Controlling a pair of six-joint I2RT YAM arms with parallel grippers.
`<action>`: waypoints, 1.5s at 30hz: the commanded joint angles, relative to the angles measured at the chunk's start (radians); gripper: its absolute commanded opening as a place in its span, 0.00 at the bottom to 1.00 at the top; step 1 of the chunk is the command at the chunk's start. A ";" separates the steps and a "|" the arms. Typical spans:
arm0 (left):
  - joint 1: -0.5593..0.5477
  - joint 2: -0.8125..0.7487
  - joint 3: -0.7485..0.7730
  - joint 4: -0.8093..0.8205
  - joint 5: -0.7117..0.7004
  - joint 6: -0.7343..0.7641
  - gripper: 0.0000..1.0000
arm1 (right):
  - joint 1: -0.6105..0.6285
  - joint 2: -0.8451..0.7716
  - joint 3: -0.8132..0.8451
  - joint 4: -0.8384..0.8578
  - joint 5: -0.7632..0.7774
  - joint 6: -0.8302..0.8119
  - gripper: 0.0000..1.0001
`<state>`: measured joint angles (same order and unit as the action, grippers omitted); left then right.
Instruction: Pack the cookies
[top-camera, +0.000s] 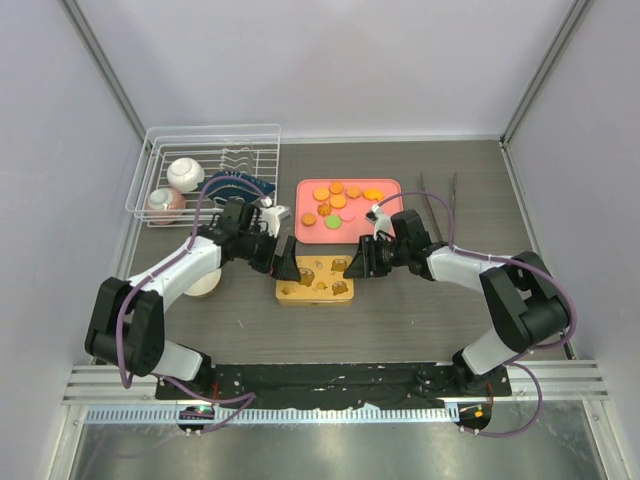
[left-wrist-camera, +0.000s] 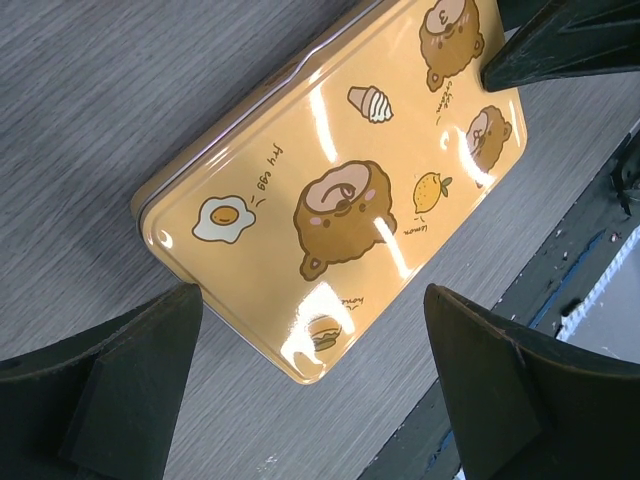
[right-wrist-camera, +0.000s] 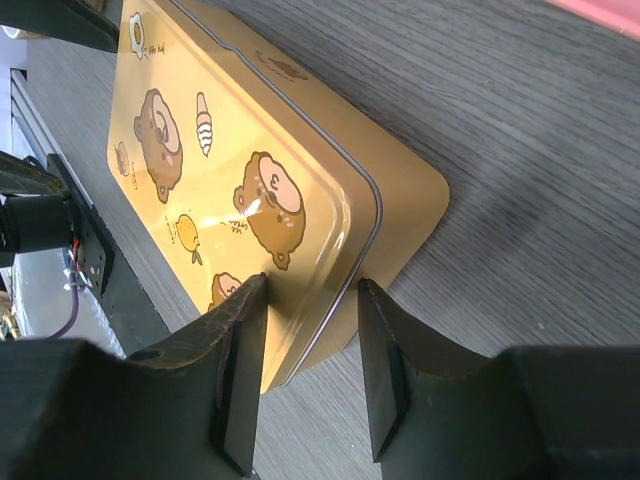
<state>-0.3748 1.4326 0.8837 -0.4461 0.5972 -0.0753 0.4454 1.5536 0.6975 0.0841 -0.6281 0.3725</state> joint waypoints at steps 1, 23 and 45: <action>-0.016 0.009 0.047 0.044 0.033 -0.012 0.97 | 0.010 0.034 0.020 0.051 0.021 -0.004 0.41; -0.018 0.080 0.034 0.072 -0.033 0.000 0.96 | 0.007 0.126 0.050 0.034 0.076 -0.013 0.31; -0.019 -0.024 0.023 0.055 -0.068 0.029 0.97 | 0.007 -0.111 0.008 -0.050 0.123 -0.086 0.60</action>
<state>-0.3882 1.4654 0.8997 -0.3985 0.5167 -0.0692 0.4480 1.5162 0.7136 0.0307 -0.5297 0.3153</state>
